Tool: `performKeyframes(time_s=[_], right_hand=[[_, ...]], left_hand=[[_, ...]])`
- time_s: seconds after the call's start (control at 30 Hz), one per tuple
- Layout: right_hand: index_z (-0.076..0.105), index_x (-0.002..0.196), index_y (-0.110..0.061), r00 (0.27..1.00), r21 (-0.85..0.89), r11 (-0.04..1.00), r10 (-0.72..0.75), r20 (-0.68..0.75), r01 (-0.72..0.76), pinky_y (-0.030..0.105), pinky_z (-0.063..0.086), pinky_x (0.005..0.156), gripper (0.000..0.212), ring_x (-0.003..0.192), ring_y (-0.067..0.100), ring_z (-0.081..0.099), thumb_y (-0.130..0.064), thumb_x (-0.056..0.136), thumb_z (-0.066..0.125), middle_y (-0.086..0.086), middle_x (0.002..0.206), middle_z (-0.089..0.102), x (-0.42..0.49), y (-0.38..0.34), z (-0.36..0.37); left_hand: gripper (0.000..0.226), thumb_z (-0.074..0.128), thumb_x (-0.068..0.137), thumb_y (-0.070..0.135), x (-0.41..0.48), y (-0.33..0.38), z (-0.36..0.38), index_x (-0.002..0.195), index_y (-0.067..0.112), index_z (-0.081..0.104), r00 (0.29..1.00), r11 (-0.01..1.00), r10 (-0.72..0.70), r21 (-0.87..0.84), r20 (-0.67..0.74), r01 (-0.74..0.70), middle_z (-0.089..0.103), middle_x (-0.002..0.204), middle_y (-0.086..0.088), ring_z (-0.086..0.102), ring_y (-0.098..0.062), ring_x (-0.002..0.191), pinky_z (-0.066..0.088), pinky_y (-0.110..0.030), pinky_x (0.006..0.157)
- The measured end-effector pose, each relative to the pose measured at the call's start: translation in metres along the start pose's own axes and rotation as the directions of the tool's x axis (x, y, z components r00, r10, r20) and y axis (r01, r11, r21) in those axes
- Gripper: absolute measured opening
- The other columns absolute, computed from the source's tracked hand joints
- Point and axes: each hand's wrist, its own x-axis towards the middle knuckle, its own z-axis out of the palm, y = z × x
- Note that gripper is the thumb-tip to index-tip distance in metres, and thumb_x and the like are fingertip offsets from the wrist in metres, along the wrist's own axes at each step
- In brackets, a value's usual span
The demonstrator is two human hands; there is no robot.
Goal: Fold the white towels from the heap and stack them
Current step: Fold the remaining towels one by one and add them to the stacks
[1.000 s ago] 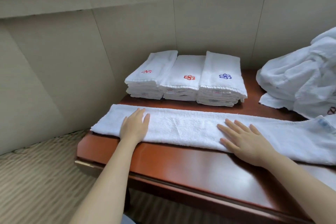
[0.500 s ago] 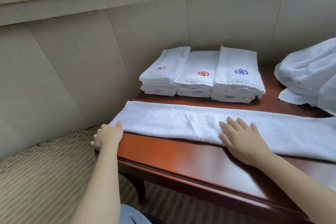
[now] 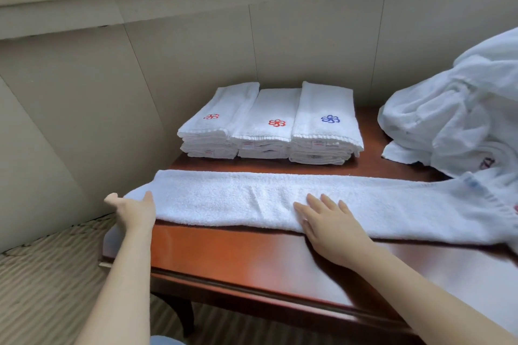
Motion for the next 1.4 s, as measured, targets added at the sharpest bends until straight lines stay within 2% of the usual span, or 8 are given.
performKeyframes(time_s=[0.27,0.37,0.47,0.63,0.7,0.83,1.03,1.4], right_hand=[[0.028,0.145,-0.028,0.998,0.065,0.997,-0.054,0.023,0.052,0.043,0.014,0.114,0.044,0.141,0.025,0.019,-0.033,0.101,0.025,-0.001,0.152,0.024,-0.006,0.011,-0.002],[0.045,0.135,-0.024,1.0,0.35,0.937,-0.003,0.029,-0.007,0.036,0.019,0.109,0.037,0.133,0.021,0.032,-0.026,0.101,0.028,-0.002,0.14,0.043,-0.003,0.015,-0.01],[0.062,0.111,-0.021,0.946,0.897,0.354,0.275,0.171,-0.265,0.03,0.036,0.098,0.029,0.111,0.016,0.056,-0.024,0.101,0.035,0.005,0.123,0.063,0.004,0.022,-0.033],[0.057,0.116,-0.007,0.877,0.742,-0.639,0.22,0.427,-0.201,0.046,0.046,0.083,0.063,0.098,0.037,0.066,-0.058,0.096,0.027,0.02,0.112,0.067,0.004,0.065,-0.055],[0.053,0.123,-0.001,0.878,0.598,-0.781,0.147,0.455,-0.179,0.05,0.04,0.091,0.078,0.111,0.042,0.058,-0.067,0.09,0.03,0.028,0.12,0.06,-0.003,0.08,-0.052],[0.064,0.11,-0.011,0.825,0.699,-0.664,0.217,0.521,-0.267,0.051,0.042,0.096,0.047,0.106,0.037,0.062,-0.051,0.087,0.054,0.023,0.113,0.066,-0.016,0.091,-0.052],[0.046,0.128,-0.007,0.693,0.749,0.235,0.612,0.381,-0.62,0.024,0.04,0.057,0.053,0.078,0.017,0.053,-0.003,0.078,0.064,0.006,0.094,0.056,-0.024,0.11,-0.06],[0.066,0.083,-0.002,0.692,0.902,0.288,0.722,0.015,-0.32,0.033,0.047,0.073,0.007,0.078,0.023,0.059,0.002,0.079,0.062,0.007,0.078,0.062,-0.04,0.149,-0.084]], left_hand=[[0.063,0.068,0.086,0.031,-0.016,0.036,0.023,0.139,0.013,0.039,0.818,0.765,-0.414,-0.335,0.399,0.55,0.055,0.133,-0.006,0.055,-0.026,0.12,0.045,-0.033,0.097],[0.061,0.064,0.087,0.018,-0.041,0.067,0.03,0.14,0.007,0.037,0.94,0.908,-0.18,-0.318,0.291,0.272,0.052,0.134,-0.012,0.052,-0.03,0.123,0.042,-0.041,0.103],[0.05,0.064,0.074,0.019,-0.095,0.108,0.029,0.123,0.02,0.05,0.934,0.894,0.26,-0.428,0.245,-0.136,0.063,0.103,0.005,0.061,-0.02,0.103,0.048,-0.034,0.089],[0.032,0.062,0.091,0.026,-0.172,0.138,0.035,0.119,0.041,0.058,0.025,0.88,0.352,-0.322,0.936,-0.349,0.071,0.098,0.013,0.066,-0.002,0.079,0.052,-0.016,0.068],[0.026,0.058,0.094,0.029,-0.185,0.133,0.045,0.116,0.041,0.06,-0.107,0.837,0.238,-0.259,0.965,-0.481,0.07,0.107,0.007,0.068,-0.005,0.085,0.052,-0.014,0.073],[0.025,0.056,0.094,0.026,-0.173,0.124,0.056,0.118,0.028,0.062,0.24,0.779,0.352,-0.141,0.905,-0.611,0.065,0.11,0.003,0.065,-0.013,0.093,0.049,-0.023,0.082],[0.035,0.056,0.093,0.03,-0.14,0.106,0.066,0.127,0.023,0.055,0.501,0.814,0.307,0.049,0.809,-0.579,0.057,0.123,0.0,0.052,-0.013,0.099,0.04,-0.025,0.077],[0.068,0.051,0.093,0.046,-0.154,0.093,0.088,0.149,0.018,0.025,0.463,0.934,0.06,0.113,0.885,-0.338,0.04,0.146,-0.005,0.051,-0.024,0.119,0.047,-0.034,0.085]])
